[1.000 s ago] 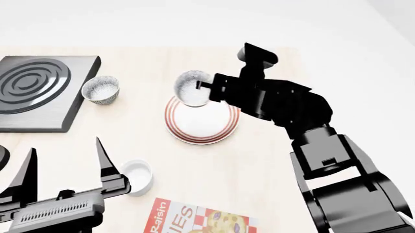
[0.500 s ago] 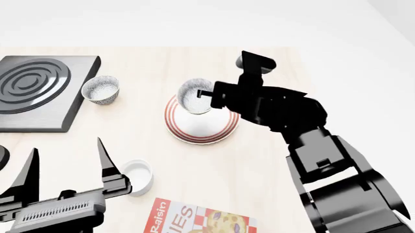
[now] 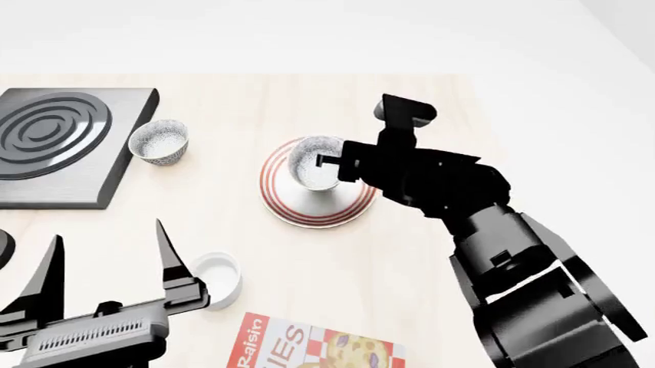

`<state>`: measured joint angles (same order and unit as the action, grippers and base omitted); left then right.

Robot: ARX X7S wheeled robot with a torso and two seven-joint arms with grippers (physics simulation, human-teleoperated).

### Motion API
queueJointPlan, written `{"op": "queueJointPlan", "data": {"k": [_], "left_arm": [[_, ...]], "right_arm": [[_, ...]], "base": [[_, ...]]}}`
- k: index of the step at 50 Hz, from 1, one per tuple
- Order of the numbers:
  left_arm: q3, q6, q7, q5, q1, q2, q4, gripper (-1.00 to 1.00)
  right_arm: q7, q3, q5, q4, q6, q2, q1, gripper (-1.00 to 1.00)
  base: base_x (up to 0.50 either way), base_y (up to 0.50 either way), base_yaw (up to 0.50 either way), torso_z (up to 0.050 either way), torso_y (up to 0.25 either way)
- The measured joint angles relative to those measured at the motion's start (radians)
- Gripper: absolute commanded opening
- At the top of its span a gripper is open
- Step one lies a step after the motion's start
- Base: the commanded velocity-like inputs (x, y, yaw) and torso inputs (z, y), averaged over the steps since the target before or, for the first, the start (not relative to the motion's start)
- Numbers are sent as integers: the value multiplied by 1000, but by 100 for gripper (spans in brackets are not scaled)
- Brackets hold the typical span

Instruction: Pick the akita bowl next to the cookies box and place it on the plate.

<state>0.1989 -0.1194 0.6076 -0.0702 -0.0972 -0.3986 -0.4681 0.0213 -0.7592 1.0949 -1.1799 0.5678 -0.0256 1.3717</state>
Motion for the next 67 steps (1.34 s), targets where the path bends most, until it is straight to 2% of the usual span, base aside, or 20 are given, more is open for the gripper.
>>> {"op": "queueJointPlan", "data": {"k": [8,9,14,22,31,40,45,55,60,67], "left_arm": [[2,0,2,0,0,-1,1,100],[2,-1,2,0,0,-1,1,100],[2,-1,3,0,0,-2,1,100],[5,-2,4,0,1,-3,3,100],[8,-1,6,2,1,-5,3,100],[7,3,8,0,1,-8,-6,100],[4,5,11,-1,0,-10,-10,100],[-1,12,17,0,-1,-14,-23,100],[-7,19,24,6,-3,-17,-37,100],[-26,35,40,27,-7,-26,-77,100]], "right_arm": [[-1,-38,31,43,2,-11,-17,-100],[-3,-41,34,40,1,-11,-17,100],[-3,-45,43,48,-17,-18,-12,100],[93,-30,53,233,-53,-98,-25,100],[262,19,63,586,-104,-243,-66,100],[454,92,95,1027,-136,-441,-171,100],[544,149,101,1240,-191,-569,-290,100],[675,317,6,1528,-433,-799,-653,100],[704,399,-131,1565,-612,-839,-858,100],[740,507,-315,1577,-831,-835,-1063,100]], "base": [[0,0,0,0,0],[0,0,0,0,0],[0,0,0,0,0],[0,0,0,0,0],[0,0,0,0,0],[0,0,0,0,0],[0,0,0,0,0],[0,0,0,0,0],[0,0,0,0,0],[0,0,0,0,0]]}}
